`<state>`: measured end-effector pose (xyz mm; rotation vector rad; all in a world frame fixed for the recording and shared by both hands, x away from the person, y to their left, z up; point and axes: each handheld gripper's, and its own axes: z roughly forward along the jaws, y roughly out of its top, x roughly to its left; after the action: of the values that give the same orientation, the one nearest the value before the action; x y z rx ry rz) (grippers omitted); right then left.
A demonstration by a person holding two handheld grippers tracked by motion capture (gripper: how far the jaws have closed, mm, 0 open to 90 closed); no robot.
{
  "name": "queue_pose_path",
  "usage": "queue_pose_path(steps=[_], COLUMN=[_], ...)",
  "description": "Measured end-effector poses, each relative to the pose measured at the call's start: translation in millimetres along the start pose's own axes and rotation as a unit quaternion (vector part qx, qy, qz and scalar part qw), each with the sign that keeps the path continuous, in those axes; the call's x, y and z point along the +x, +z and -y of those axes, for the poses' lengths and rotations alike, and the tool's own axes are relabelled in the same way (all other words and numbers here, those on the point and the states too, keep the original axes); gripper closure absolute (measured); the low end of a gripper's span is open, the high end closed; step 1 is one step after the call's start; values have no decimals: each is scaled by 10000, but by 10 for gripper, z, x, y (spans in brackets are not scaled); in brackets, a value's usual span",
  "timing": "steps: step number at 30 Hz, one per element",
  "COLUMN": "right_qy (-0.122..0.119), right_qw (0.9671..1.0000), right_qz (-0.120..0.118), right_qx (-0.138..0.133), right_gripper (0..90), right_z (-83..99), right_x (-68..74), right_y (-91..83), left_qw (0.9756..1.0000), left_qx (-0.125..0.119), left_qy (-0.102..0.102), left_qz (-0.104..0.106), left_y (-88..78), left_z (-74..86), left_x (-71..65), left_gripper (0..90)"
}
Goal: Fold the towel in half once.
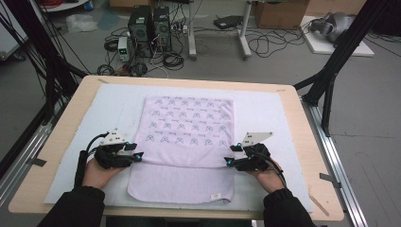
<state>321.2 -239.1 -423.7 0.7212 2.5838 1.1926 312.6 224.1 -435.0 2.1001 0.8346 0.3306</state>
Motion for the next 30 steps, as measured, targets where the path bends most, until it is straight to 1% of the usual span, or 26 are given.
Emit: queue_pose_path(steps=[2, 4, 5, 7, 9, 10, 12, 13, 14, 15, 16, 17, 18, 19, 20, 21, 22, 25, 26, 28, 29, 30], right_qy=[46, 20, 46, 62, 144, 104, -58, -106, -214, -299, -334, -397, -470, -512, -557, -540, -497, -441, -450, -522, -573, -590], right_qw=[9999, 9999, 9999, 9998, 9997, 9996, 9993, 9990, 9983, 9975, 9971, 9965, 9958, 9957, 9956, 9951, 9950, 9941, 9940, 9940, 9941, 9941], right_qz=[-67, -46, -80, -87, -174, -234, -369, -431, -544, -636, -676, -715, -742, -699, -696, -783, -798, -886, -872, -845, -813, -829], right_qx=[98, 110, 119, 141, 127, 82, 4, 17, 50, 74, 136, 183, 255, 315, 276, 288, 339, 442, 480, 467, 426, 375], right_gripper=[454, 448, 446, 449, 466, 510, 529, 550, 572, 585, 595, 622, 640, 672, 747, 842, 873, 884, 884, 884, 884, 884], right_z=[27, 65, 83, 115, 149, 168, 195, 200, 213, 235, 253, 272, 288, 301, 305, 299, 288, 251, 232, 167, 122, 74], right_x=[21, 41, 45, 59, 75, 94, 163, 192, 240, 287, 316, 336, 355, 375, 378, 367, 360, 337, 340, 356, 367, 373], right_y=[26, 38, 36, 21, -12, -36, -78, -91, -102, -106, -107, -102, -91, -69, -59, -57, -56, -64, -79, -115, -133, -139], left_qw=[10000, 10000, 9999, 10000, 10000, 10000, 10000, 10000, 10000, 10000, 10000, 10000, 10000, 10000, 10000, 10000, 10000, 10000, 10000, 10000, 10000, 10000], left_qx=[40, 85, 99, 59, 49, 60, 66, 62, 53, 61, 50, 64, 60, 60, 68, 55, 47, 35, 28, 31, 25, 19], left_qy=[36, 4, 32, -27, -42, -26, -7, 5, -20, 3, -18, 22, 17, 25, 27, 11, 5, -9, -1, 6, -6, -7], left_qz=[1, 34, 38, 53, 44, 38, 42, 38, 32, 42, 45, 49, 37, 33, 36, 46, 46, 54, 54, 62, 75, 71], left_y=[24, 41, 45, 45, 41, 42, 41, 43, 41, 35, 36, 35, 36, 38, 37, 37, 36, 34, 32, 28, 28, 29], left_z=[29, 56, 66, 84, 87, 85, 83, 83, 86, 87, 91, 93, 94, 94, 94, 96, 98, 101, 100, 103, 105, 105], left_x=[-24, -22, -16, -12, -15, -19, -20, -22, -31, -35, -45, -44, -49, -48, -46, -46, -46, -43, -42, -38, -35, -36], left_gripper=[499, 494, 500, 505, 502, 501, 498, 495, 492, 488, 487, 486, 484, 485, 485, 485, 486, 486, 486, 486, 487, 487])
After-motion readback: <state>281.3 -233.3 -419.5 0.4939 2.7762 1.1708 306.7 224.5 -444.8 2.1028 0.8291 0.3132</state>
